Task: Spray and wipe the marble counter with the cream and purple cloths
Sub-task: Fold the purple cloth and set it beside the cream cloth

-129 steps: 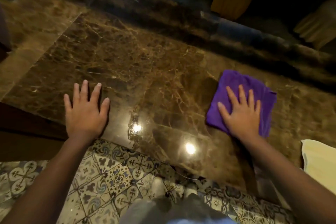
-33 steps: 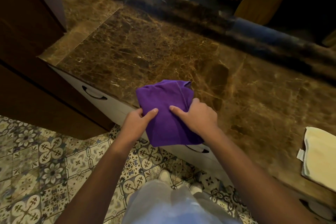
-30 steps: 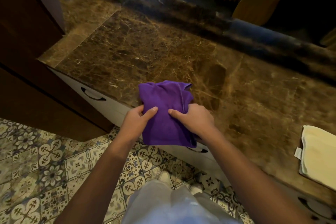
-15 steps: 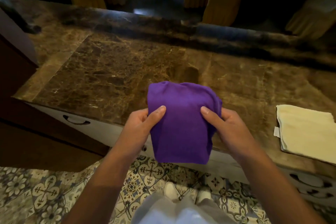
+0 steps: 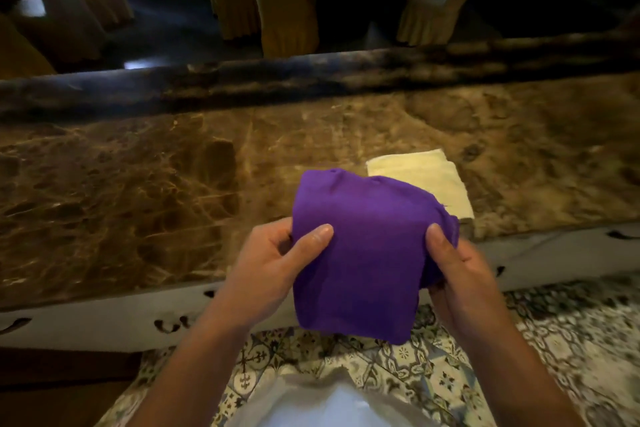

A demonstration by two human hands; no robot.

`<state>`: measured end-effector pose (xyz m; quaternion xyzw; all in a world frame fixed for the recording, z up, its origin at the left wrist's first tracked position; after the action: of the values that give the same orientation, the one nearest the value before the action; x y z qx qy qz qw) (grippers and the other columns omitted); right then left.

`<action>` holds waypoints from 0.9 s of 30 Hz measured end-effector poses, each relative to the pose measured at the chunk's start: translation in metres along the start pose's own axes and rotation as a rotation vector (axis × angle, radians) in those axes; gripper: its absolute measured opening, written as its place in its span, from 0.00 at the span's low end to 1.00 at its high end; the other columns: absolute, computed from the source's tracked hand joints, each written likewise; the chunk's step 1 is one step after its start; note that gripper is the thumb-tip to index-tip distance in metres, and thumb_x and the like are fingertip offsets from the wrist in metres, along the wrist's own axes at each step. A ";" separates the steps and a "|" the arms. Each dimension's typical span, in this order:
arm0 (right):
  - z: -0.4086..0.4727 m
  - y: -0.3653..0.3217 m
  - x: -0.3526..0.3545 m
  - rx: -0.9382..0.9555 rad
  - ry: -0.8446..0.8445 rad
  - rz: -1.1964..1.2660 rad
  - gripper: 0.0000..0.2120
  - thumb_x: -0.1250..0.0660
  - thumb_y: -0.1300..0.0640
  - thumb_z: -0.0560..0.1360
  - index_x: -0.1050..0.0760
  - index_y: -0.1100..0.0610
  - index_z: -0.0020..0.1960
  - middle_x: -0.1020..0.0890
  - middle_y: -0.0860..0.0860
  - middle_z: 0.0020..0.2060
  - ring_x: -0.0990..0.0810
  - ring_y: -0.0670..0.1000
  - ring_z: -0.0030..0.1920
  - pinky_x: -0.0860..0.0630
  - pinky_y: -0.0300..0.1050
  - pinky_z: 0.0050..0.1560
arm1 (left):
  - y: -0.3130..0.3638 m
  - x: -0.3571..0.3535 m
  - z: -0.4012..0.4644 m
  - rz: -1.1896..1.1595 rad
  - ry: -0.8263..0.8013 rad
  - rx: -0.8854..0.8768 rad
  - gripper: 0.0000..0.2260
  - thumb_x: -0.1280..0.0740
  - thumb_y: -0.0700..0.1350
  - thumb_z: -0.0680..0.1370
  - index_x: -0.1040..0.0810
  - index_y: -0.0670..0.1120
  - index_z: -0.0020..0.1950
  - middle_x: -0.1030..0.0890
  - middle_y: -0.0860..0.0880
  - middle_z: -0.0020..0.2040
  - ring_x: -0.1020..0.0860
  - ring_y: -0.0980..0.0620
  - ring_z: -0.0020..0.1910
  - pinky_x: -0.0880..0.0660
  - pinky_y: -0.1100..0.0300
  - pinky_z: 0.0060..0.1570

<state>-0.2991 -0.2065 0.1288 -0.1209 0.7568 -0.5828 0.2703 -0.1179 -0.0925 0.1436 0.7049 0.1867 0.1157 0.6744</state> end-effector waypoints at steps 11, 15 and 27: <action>-0.033 -0.031 0.197 -0.018 0.230 -0.078 0.31 0.22 0.26 0.53 0.13 0.41 0.50 0.11 0.49 0.52 0.13 0.49 0.55 0.17 0.43 0.51 | -0.044 -0.193 0.033 0.004 -0.148 -0.006 0.08 0.33 0.43 0.78 0.14 0.48 0.47 0.12 0.55 0.45 0.16 0.60 0.45 0.22 0.65 0.45; -0.022 -0.043 0.242 -0.028 0.280 -0.182 0.29 0.25 0.26 0.56 0.13 0.43 0.48 0.11 0.47 0.49 0.13 0.49 0.53 0.20 0.49 0.53 | -0.051 -0.235 0.050 0.027 -0.144 0.004 0.09 0.34 0.46 0.77 0.14 0.50 0.48 0.12 0.56 0.45 0.16 0.61 0.46 0.23 0.66 0.45; 0.082 -0.055 0.313 0.026 0.255 -0.380 0.08 0.32 0.48 0.78 0.16 0.50 0.47 0.12 0.41 0.43 0.15 0.39 0.46 0.20 0.37 0.46 | -0.085 -0.273 0.146 0.142 -0.039 0.042 0.15 0.34 0.52 0.81 0.16 0.43 0.57 0.14 0.41 0.53 0.16 0.47 0.51 0.22 0.51 0.51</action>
<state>-0.5191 -0.4455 0.0830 -0.1832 0.7410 -0.6433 0.0596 -0.3136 -0.3376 0.0743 0.7327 0.1254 0.1456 0.6529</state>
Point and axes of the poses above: each hand's wrist, its own z-axis towards the middle knuckle, its own x-axis out of the back of the hand, y = z × x, the point moved 1 cm from there along z, towards the middle knuckle
